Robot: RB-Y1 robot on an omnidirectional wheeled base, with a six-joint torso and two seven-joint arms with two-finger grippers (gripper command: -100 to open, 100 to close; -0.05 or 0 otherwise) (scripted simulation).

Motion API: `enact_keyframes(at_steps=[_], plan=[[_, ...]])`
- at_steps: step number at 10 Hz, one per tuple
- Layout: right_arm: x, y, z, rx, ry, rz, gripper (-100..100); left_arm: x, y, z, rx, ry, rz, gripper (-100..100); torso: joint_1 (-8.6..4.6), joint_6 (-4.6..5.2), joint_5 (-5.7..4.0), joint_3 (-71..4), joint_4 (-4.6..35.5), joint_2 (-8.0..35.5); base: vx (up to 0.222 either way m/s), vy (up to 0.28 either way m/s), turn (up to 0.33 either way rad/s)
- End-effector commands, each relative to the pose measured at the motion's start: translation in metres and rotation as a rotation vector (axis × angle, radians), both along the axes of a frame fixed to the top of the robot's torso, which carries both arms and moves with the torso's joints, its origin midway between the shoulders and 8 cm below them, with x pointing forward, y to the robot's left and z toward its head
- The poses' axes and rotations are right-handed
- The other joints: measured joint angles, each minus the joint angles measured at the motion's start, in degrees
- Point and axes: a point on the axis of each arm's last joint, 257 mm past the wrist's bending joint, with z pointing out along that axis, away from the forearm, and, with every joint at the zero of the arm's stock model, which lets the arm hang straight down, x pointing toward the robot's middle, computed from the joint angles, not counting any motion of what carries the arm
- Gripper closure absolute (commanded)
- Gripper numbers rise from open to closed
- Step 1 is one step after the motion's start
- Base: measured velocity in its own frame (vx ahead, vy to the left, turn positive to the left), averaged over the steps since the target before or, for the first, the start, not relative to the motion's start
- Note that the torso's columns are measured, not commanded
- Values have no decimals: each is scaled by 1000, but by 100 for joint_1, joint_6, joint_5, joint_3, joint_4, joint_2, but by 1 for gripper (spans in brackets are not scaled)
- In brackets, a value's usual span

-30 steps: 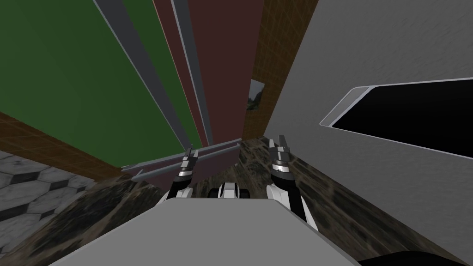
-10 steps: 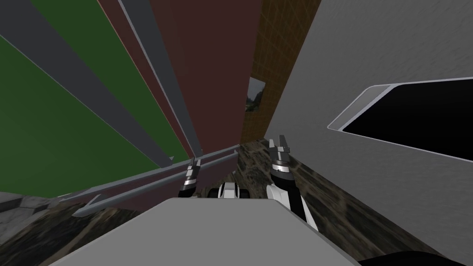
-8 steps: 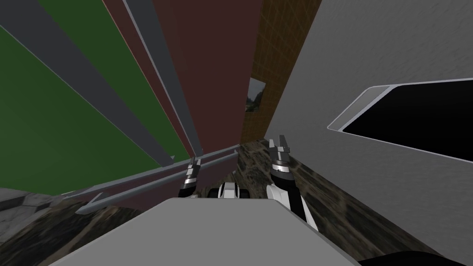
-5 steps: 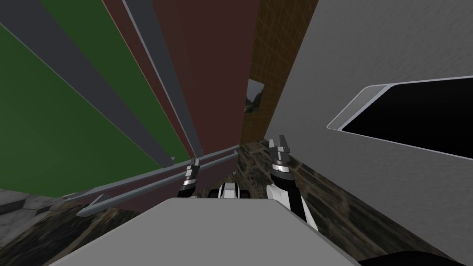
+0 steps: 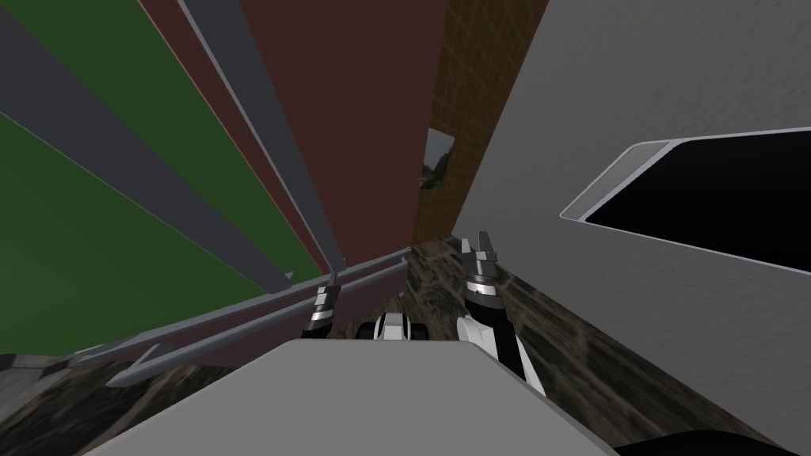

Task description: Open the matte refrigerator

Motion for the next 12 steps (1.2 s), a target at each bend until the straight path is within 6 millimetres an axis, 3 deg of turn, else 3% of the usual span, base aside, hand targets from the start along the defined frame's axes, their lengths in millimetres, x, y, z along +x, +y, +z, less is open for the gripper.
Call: enact_keyframes(at_steps=[1, 3, 12], plan=[[0, 0, 0, 0, 0, 0, 0, 18, 3, 7, -39, -2, -39, -100, 4, 0, 1, 0, 0, 0, -83, 58, -90], [0, 0, 0, 0, 0, 0, 0, 35, -1, 12, -105, -6, -68, -100, -12, -13, -30, 7, 36, 28, -96, 73, -54], [0, 0, 0, 0, 0, 0, 0, 91, -32, 26, -367, -1, -180, -100, -7, -1, -2, -17, -8, -25, -65, 54, -55]])
